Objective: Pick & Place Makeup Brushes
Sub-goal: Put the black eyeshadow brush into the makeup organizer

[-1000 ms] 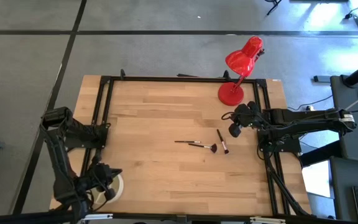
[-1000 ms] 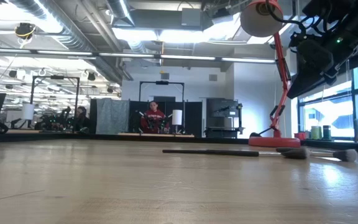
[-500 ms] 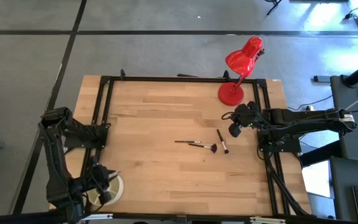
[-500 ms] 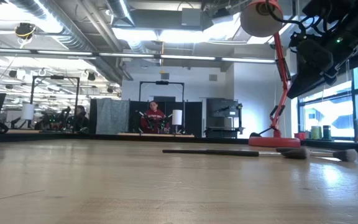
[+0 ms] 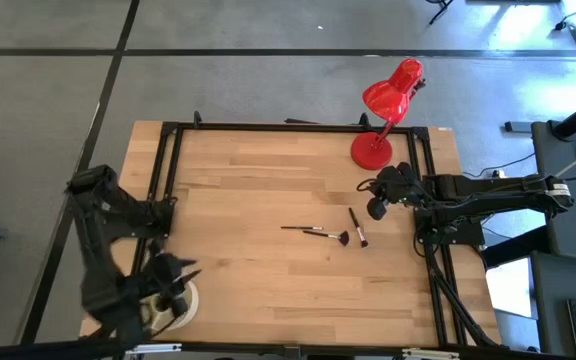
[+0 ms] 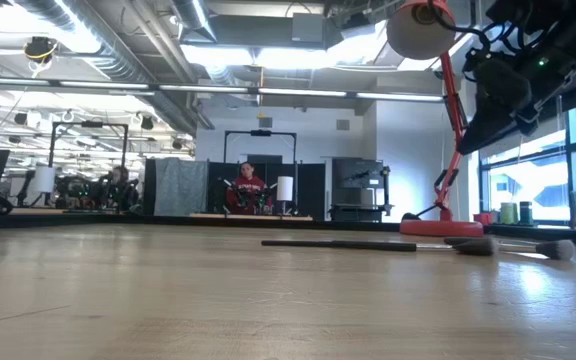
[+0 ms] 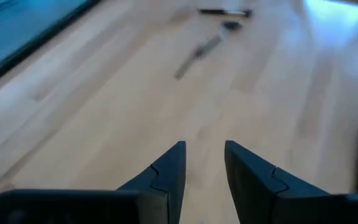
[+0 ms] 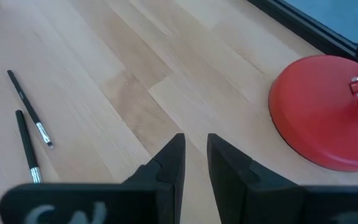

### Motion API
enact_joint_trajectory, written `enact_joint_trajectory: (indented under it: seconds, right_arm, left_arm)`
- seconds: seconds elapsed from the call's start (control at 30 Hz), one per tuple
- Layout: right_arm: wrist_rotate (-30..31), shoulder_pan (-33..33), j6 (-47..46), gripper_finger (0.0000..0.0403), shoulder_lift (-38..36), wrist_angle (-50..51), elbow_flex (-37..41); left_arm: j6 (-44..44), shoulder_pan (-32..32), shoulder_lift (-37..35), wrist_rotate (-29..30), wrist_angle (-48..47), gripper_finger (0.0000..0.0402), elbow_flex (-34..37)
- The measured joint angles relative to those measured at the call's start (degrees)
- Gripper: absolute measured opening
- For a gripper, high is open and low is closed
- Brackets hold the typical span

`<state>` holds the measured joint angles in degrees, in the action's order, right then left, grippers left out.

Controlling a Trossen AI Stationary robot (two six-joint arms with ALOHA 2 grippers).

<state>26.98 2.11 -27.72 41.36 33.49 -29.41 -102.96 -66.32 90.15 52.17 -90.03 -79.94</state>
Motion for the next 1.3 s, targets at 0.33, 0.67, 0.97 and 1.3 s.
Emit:
enact_joint_trajectory:
  seconds: [0.33, 0.67, 0.97, 1.3]
  right_arm:
    - [0.6, 0.0, 2.5, 0.0069, 0.0, -1.7, 0.0]
    - [0.5, 0.0, 2.6, 0.0069, 0.0, -0.2, 0.0]
    - [0.5, 0.0, 1.2, 0.0069, 0.0, 1.9, 0.0]
    - [0.4, 0.0, -0.2, 0.0069, 0.0, 2.0, 0.0]
  left_arm:
    - [30.4, 31.1, -1.3, -30.6, 11.0, 0.0093, 0.0]
    - [41.8, 45.1, -0.4, -53.2, 16.3, 0.0078, 1.8]
    - [38.6, 43.2, -0.4, -64.8, 16.1, 0.0072, 7.4]
    - [32.7, 38.5, -0.4, -73.5, 15.8, 0.0067, 7.4]
